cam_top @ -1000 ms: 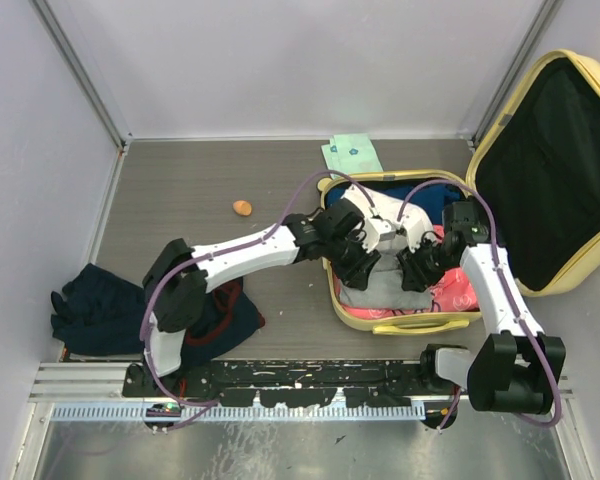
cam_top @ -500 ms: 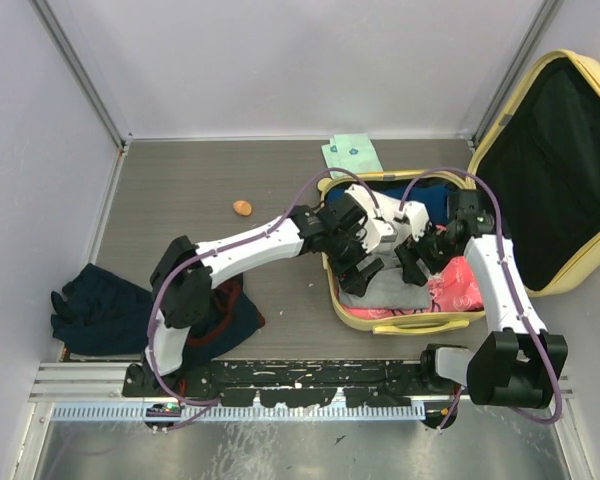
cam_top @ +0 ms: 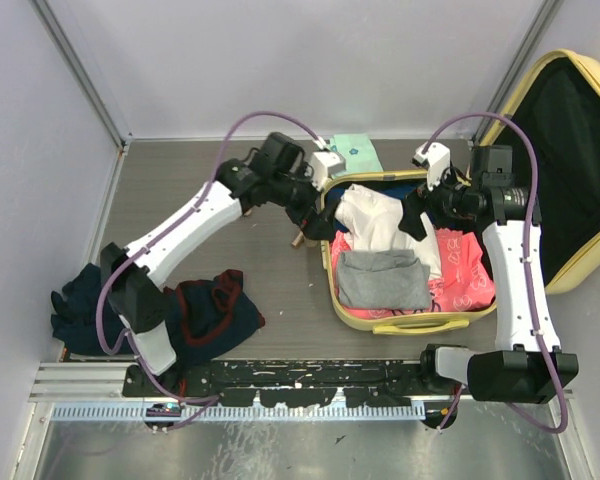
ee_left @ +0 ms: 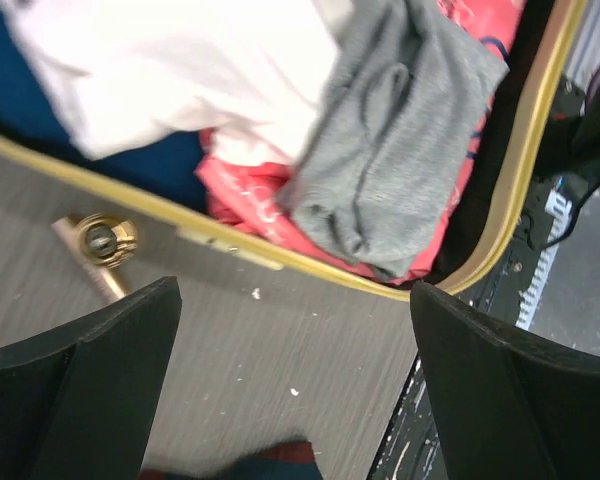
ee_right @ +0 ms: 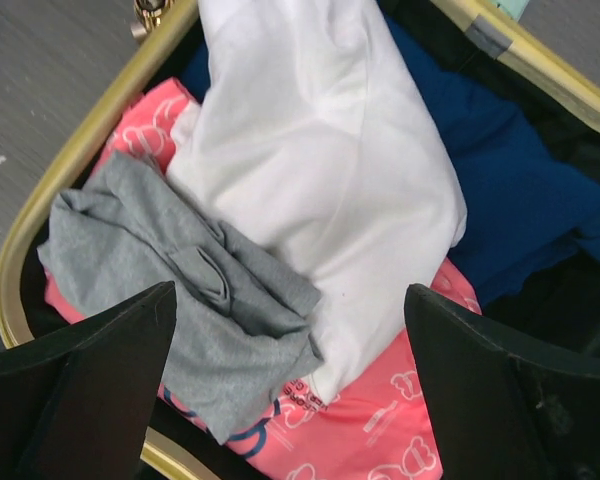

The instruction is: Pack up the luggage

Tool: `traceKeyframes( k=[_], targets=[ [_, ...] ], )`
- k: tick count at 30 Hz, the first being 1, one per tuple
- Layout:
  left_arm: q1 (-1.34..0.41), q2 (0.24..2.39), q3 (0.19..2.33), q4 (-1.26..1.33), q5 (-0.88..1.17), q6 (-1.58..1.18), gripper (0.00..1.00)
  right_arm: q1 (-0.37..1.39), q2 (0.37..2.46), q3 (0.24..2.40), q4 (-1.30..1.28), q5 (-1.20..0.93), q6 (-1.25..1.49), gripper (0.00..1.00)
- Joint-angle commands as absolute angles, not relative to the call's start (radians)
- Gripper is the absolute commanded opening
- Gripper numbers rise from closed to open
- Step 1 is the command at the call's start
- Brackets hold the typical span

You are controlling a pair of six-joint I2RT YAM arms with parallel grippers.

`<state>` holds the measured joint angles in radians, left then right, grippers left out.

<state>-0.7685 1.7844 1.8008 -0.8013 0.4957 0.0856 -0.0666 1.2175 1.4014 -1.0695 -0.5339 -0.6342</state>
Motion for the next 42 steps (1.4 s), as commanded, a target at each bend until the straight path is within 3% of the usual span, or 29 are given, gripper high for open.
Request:
traceKeyframes(
  k=[1,10,14,19,29,42],
  targets=[
    [-0.648,1.736,1.821,-0.713,0.56,0.008,0.98,-0.062,1.247,1.477,-0.961,-0.596,-0.472,1.0],
    [-0.439,2.002,2.06,-0.643,0.515,-0.277,0.98,-0.062,1.295,1.461,-0.653,-0.517,-0.127,1.0],
    [-0.398,2.092,2.143,-0.665,0.56,-0.375,0.97,-0.037,1.473,1.585,-0.575,-0.413,0.024,1.0],
    [-0.377,2.048,2.028,-0.607,0.565,-0.372,0.99,0.02,1.684,1.731,-0.493,-0.276,0.03,0.98],
    [-0.332,1.939,1.884,-0.565,0.55,-0.33,1.0,0.073,2.158,2.157,-0.57,-0.157,0.054,0.95],
    [-0.299,1.865,1.757,-0.55,0.541,-0.337,1.0,0.093,2.489,2.342,-0.505,-0.081,0.071,0.98]
  ],
)
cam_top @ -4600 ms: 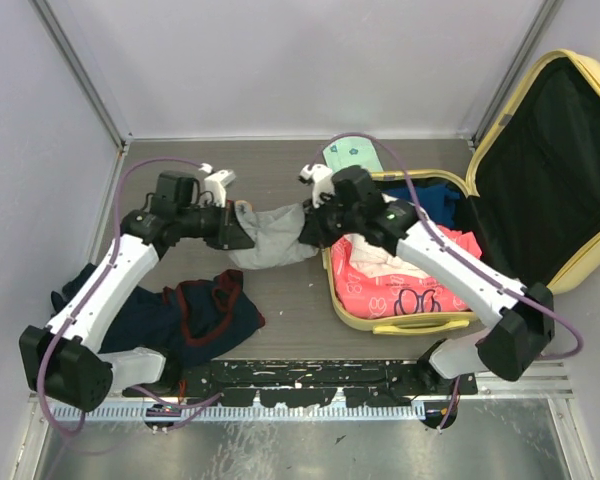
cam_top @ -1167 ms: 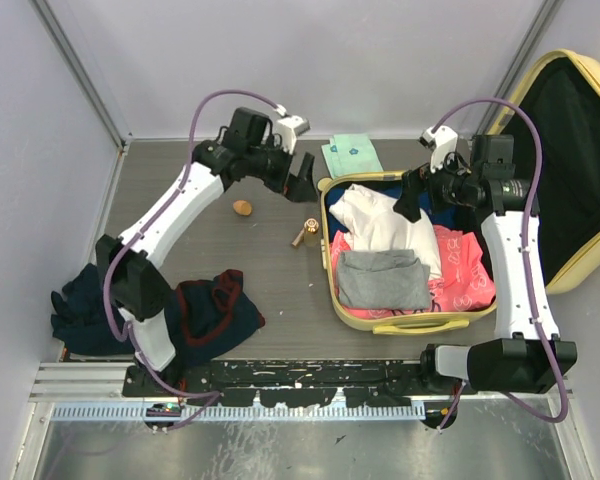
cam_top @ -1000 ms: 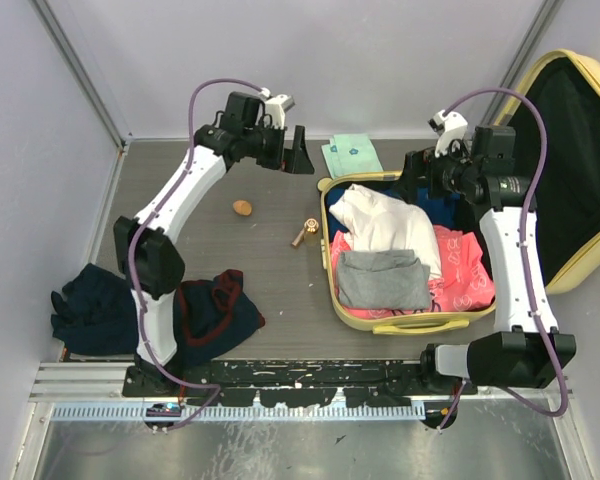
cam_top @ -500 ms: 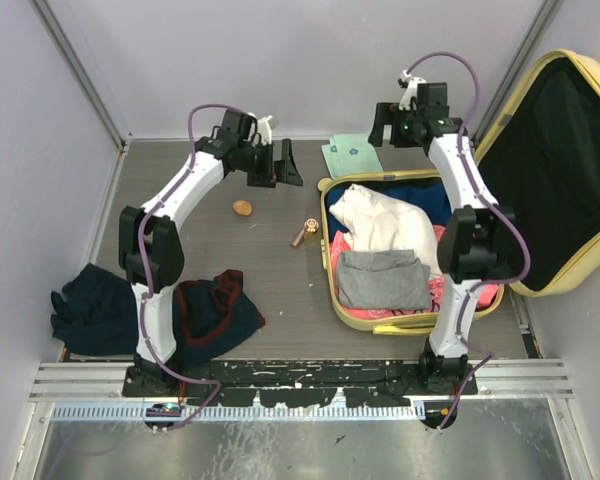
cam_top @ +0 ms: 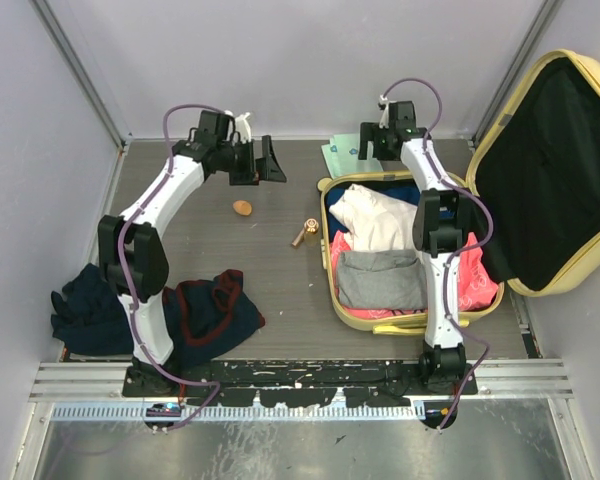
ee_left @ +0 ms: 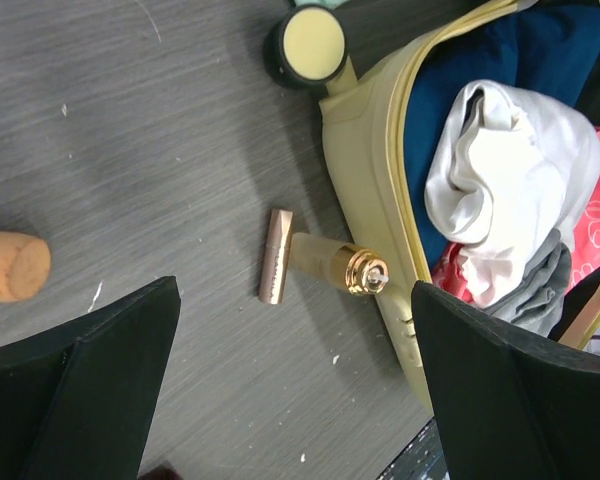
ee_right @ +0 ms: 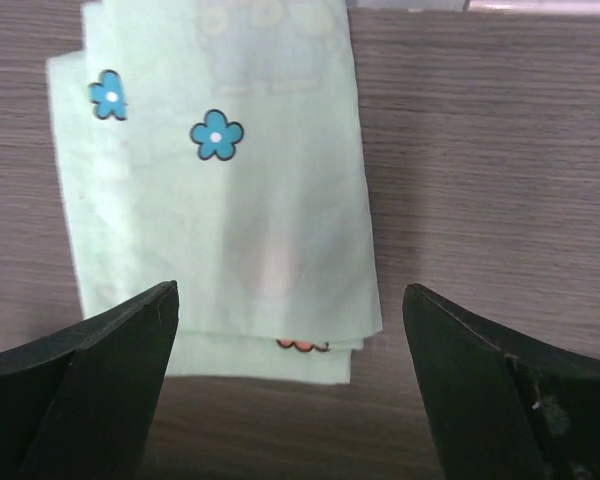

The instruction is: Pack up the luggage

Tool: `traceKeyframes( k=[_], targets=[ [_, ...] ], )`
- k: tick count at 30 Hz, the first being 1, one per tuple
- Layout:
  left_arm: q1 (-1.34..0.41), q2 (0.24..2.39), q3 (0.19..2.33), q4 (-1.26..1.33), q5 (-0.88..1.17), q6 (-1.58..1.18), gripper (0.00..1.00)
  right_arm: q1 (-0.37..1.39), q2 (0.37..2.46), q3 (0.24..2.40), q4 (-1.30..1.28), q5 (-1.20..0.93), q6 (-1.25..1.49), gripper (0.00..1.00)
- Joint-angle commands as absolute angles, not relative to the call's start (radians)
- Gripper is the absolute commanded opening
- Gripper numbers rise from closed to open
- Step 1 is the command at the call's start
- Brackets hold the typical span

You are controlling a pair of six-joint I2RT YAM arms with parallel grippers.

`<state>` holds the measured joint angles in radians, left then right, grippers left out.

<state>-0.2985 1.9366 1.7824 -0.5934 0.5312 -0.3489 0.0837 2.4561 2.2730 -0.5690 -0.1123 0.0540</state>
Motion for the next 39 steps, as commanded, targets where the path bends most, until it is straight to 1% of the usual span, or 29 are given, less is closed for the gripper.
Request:
traceKeyframes(
  k=[1,4,8,12,18,23,26,27,29,33,39],
  targets=[
    [-0.297,1.858,1.747,-0.551,0.534,-0.334,1.0,0.096,2.502,2.341,-0.498,-0.085,0.074,0.98],
    [-0.29,1.839,1.719,-0.549,0.516,-0.332,1.0,0.112,2.534,2.325,-0.482,-0.101,0.075,0.96],
    [-0.26,1.833,1.7,-0.558,0.489,-0.352,1.0,0.144,2.576,2.322,-0.465,-0.127,0.07,0.89],
    [-0.211,1.845,1.704,-0.567,0.489,-0.38,0.98,0.175,2.608,2.325,-0.448,-0.156,0.058,0.79],
    [-0.158,1.872,1.709,-0.569,0.483,-0.377,0.96,0.237,2.63,2.325,-0.424,-0.18,-0.029,0.62],
    [-0.147,1.935,1.74,-0.566,0.478,-0.34,0.93,0.308,2.624,2.319,-0.404,-0.191,-0.136,0.53],
    [-0.149,2.002,1.793,-0.548,0.493,-0.337,0.88,0.345,2.616,2.307,-0.392,-0.194,-0.185,0.51],
    [-0.15,2.029,1.818,-0.539,0.498,-0.345,0.85,0.354,2.616,2.305,-0.39,-0.197,-0.192,0.5],
    [-0.152,2.095,1.879,-0.525,0.521,-0.367,0.82,0.366,2.611,2.298,-0.387,-0.203,-0.195,0.5],
    [-0.167,2.252,2.029,-0.528,0.525,-0.415,0.82,0.384,2.598,2.274,-0.38,-0.213,-0.201,0.49],
    [-0.171,2.386,2.098,-0.495,0.513,-0.497,0.83,0.415,2.582,2.246,-0.375,-0.217,-0.221,0.49]
  ],
)
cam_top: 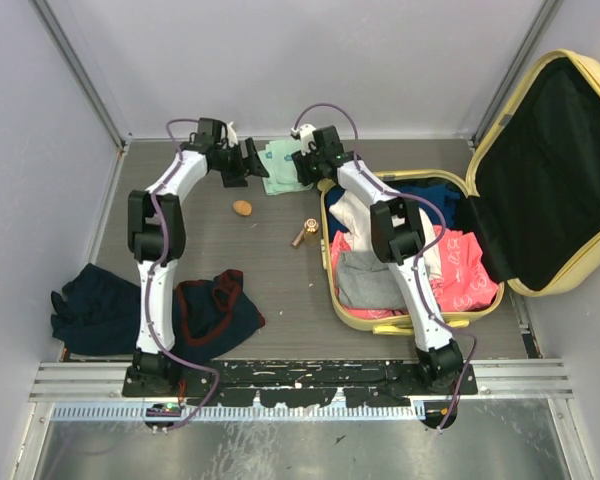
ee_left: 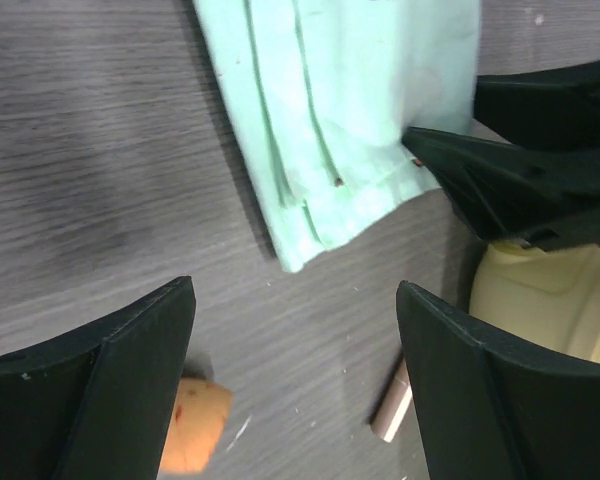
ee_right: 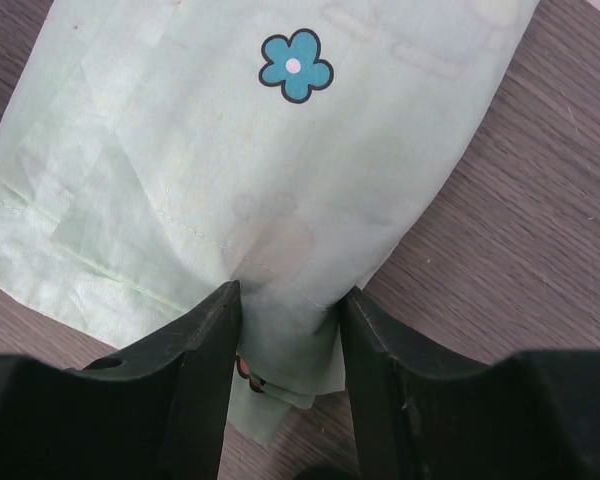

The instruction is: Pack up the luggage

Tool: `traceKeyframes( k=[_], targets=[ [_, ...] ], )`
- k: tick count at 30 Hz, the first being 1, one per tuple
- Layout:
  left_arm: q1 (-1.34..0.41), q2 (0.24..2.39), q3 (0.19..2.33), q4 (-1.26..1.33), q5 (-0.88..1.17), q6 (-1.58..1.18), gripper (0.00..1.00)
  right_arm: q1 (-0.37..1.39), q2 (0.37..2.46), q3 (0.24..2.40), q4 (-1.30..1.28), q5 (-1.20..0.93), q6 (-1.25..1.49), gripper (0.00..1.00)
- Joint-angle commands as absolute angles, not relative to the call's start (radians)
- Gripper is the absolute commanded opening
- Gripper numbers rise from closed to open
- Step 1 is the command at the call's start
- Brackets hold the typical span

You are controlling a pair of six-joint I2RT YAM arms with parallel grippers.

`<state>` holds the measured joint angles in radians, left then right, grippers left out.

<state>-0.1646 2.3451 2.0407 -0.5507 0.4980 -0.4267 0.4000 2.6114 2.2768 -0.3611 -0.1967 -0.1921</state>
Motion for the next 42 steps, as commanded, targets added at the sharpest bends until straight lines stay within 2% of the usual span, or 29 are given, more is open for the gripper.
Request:
traceKeyframes(
  k=[1,8,14,19,23,27,35,42],
  targets=[
    [-0.172,2.396,2.094,-0.478,0.515,-0.511,0.83,0.416,2.58,2.243,-0.372,-0.217,-0.219,0.49],
    [-0.173,2.507,2.116,-0.399,0.527,-0.617,0.79,0.428,2.577,2.235,-0.362,-0.228,-0.199,0.48],
    [-0.205,2.625,2.222,-0.391,0.571,-0.632,0.64,0.444,2.569,2.231,-0.353,-0.264,-0.192,0.47],
    [-0.225,2.678,2.278,-0.356,0.602,-0.656,0.45,0.451,2.552,2.216,-0.329,-0.316,-0.135,0.42],
    [-0.23,2.679,2.318,-0.346,0.618,-0.654,0.22,0.451,2.51,2.192,-0.284,-0.349,-0.071,0.27],
    [-0.227,2.625,2.329,-0.35,0.613,-0.62,0.02,0.451,2.457,2.191,-0.251,-0.345,-0.014,0.01],
    [-0.228,2.435,2.284,-0.361,0.619,-0.565,0.0,0.448,2.26,2.141,-0.241,-0.272,0.03,0.0],
    [-0.267,2.246,2.183,-0.353,0.628,-0.601,0.0,0.41,2.03,2.039,-0.377,-0.261,-0.001,0.0]
  ],
)
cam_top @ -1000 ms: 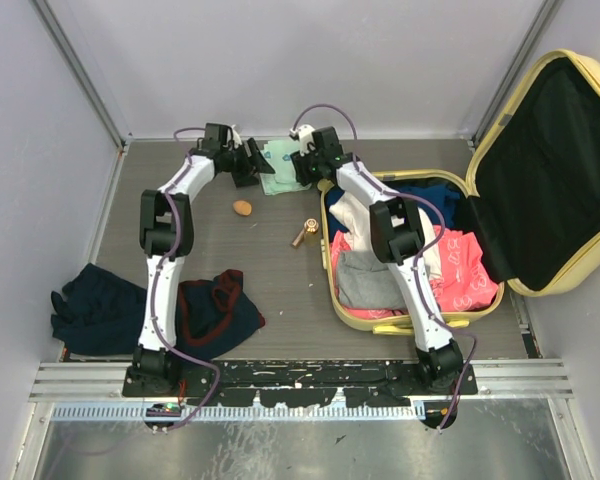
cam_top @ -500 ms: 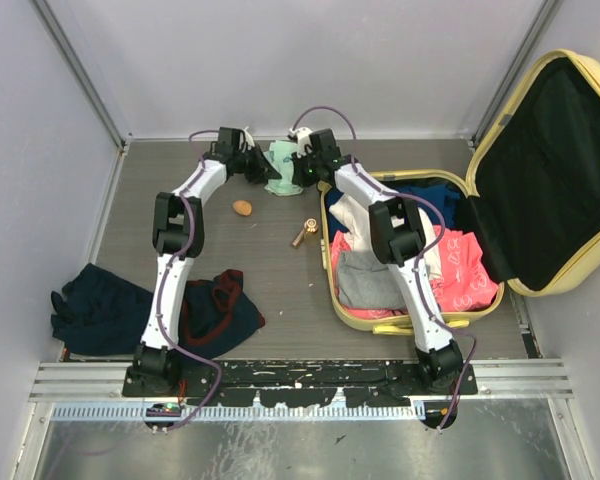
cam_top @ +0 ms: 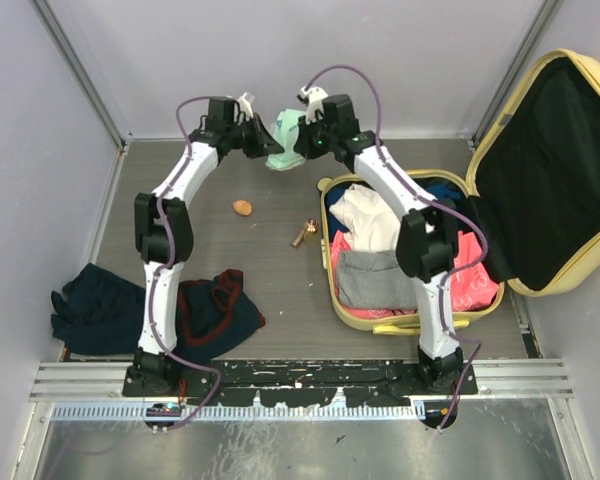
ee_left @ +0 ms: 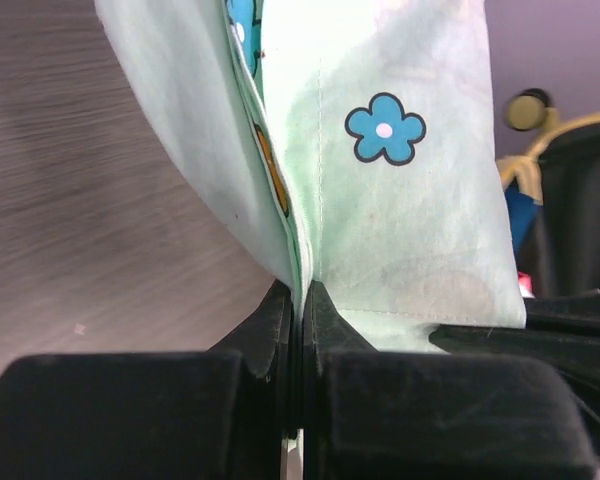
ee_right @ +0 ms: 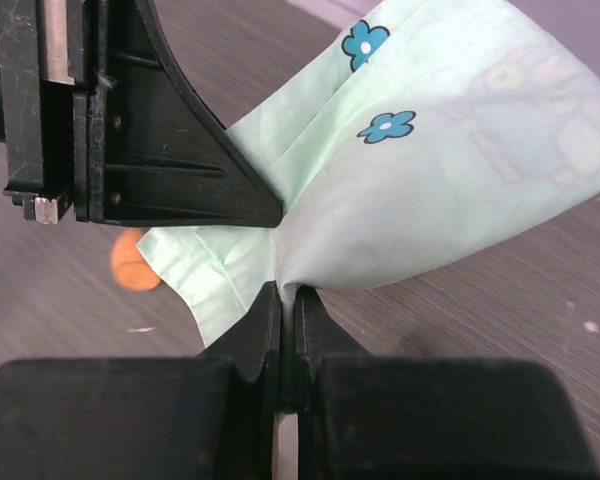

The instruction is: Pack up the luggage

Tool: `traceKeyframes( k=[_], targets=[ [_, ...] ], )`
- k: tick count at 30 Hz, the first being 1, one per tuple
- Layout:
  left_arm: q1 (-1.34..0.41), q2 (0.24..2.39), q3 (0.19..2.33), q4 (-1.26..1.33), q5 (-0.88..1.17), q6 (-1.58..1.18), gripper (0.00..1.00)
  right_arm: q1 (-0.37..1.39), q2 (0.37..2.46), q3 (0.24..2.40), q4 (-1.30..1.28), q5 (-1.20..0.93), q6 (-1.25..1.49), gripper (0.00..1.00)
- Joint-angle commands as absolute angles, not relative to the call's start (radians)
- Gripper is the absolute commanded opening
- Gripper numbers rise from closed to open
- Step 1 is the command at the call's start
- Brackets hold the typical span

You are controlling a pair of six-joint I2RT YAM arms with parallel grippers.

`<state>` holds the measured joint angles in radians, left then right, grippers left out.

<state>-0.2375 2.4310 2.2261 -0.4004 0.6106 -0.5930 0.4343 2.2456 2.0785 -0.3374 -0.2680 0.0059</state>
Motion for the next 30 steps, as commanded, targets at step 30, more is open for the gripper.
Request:
traceKeyframes(
  k=[30],
  targets=[
    [-1.088,2.098,1.866,-0.183,0.259,-0.684,0.0,-0.471,1.022,1.154,-1.102,-0.316,-0.773,0.0]
  ],
)
